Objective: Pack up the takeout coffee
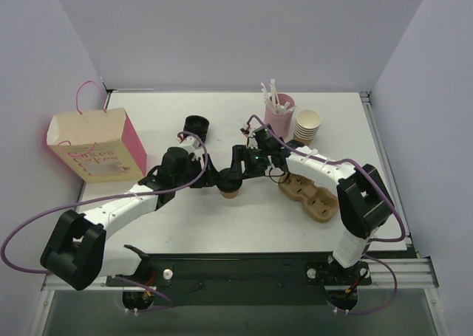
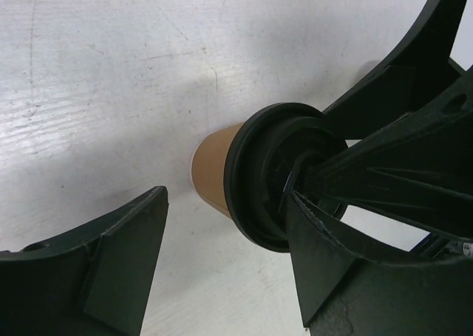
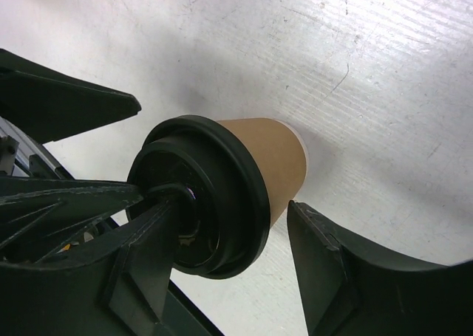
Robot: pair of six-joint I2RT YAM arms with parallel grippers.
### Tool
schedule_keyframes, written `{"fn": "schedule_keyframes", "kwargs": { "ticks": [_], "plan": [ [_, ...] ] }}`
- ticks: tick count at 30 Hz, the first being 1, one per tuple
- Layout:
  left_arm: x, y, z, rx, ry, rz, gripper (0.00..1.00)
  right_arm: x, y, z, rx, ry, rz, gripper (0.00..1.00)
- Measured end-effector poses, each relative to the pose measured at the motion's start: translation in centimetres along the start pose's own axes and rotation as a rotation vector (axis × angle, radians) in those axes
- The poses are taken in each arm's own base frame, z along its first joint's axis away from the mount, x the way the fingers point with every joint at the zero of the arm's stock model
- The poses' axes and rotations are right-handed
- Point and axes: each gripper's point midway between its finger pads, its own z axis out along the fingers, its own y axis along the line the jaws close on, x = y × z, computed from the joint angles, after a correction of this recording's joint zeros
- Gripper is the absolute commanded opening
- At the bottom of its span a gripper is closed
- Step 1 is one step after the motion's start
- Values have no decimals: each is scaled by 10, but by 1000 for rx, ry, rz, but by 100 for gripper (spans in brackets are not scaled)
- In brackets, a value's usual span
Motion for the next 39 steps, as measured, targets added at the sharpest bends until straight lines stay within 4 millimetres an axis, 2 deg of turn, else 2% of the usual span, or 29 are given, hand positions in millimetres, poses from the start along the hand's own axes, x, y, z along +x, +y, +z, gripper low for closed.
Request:
{"fn": "schedule_keyframes", "kwargs": {
  "ticks": [6, 12, 18, 27, 34, 39],
  "plan": [
    [3, -2, 10, 27, 10, 2, 73, -2, -6, -4, 10, -4, 14, 59],
    [3, -4, 14, 41, 8, 7, 71, -7, -15, -17, 23, -23, 34, 57],
    [3, -4, 16, 45, 3, 8, 70, -7, -22, -23, 29, -25, 48, 44],
    [2, -6, 17, 52, 0, 12, 68, -7, -18, -24, 6, -36, 49, 36],
    [2, -7, 17, 58, -4, 16, 67, -7, -17, -28, 5, -52, 55, 37],
    [2, -7, 18, 58, -5, 16, 67, -6, -24, -34, 30, -68, 68, 38]
  ]
}}
